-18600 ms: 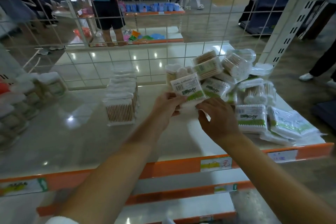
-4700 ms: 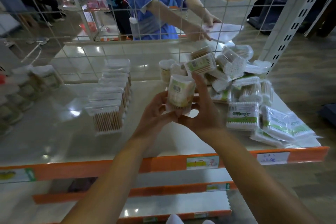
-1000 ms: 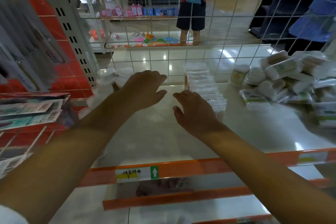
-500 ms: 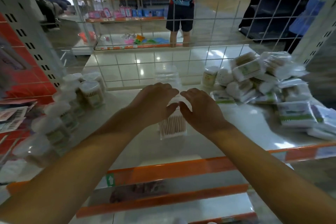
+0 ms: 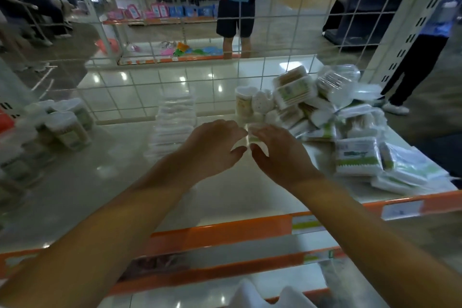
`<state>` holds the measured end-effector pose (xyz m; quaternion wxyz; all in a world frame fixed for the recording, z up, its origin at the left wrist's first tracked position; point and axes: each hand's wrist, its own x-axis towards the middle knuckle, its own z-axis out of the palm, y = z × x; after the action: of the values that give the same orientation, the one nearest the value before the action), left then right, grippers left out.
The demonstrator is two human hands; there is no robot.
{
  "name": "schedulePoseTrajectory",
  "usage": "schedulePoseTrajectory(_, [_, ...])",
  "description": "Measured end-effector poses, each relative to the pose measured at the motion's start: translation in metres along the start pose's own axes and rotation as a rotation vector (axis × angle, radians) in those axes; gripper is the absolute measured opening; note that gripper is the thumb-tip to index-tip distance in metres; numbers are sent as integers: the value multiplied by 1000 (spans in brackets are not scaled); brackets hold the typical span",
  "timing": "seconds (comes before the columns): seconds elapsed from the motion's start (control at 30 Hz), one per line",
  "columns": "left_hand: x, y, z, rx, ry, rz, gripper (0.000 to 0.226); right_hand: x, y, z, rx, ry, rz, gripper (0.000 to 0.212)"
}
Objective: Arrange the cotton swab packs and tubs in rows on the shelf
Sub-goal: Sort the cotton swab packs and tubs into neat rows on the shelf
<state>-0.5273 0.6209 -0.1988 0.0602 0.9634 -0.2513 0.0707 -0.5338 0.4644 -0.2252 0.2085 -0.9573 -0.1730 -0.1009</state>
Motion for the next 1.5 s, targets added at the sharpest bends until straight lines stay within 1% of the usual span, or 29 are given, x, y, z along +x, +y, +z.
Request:
schedulePoseTrajectory(0.13, [17,21,14,-21,0,22,42,-8,28,-11,12,11,9,37])
schedulePoseTrajectory(0.3, [42,49,31,-36,34,40,42,-16,68,-27,-45,-9,76,35])
schedulePoseTrajectory(0.4, [56,71,43,-28,22,56,40,-20,94,-38,-66,-49,121,39])
schedulePoseTrajectory(0.5, [71,91,56,-57,-13,67,41,-26,118,-51,-72,-63,160,37])
schedulePoseTrajectory(0.6, [83,108,69,-107,-50,86,41,-34,137,-60,-72,20,169,29])
schedulePoseTrajectory(0.67, [91,116,78,-86,-69,74,38,-40,149,-61,-94,60,188,28])
schedulePoseTrajectory(0.77, [101,125,91,-71,-72,72,29,-45,163,-66,-160,53,223,35])
schedulePoseTrajectory(0.9, [103,130,99,-152,-58,100,22,-51,172,-68,-192,55,267,43])
schedulePoseTrajectory(1.0, [101,130,100,-173,-48,106,25,-54,174,-65,-204,73,306,49])
schedulePoseTrajectory(1.13, [98,132,102,-198,-32,100,30,-57,176,-63,-283,21,366,54])
schedulePoseTrajectory(1.23, [95,134,105,-208,-30,82,30,-59,175,-60,-249,17,358,55])
schedulePoseTrajectory(1.37, [94,136,108,-201,-39,67,31,-62,176,-56,-182,61,308,55])
schedulePoseTrajectory(1.43, [91,137,109,-209,-38,61,34,-63,177,-53,-125,123,260,52])
schedulePoseTrajectory(1.5, [90,136,109,-219,-22,54,34,-63,180,-49,-105,221,175,47])
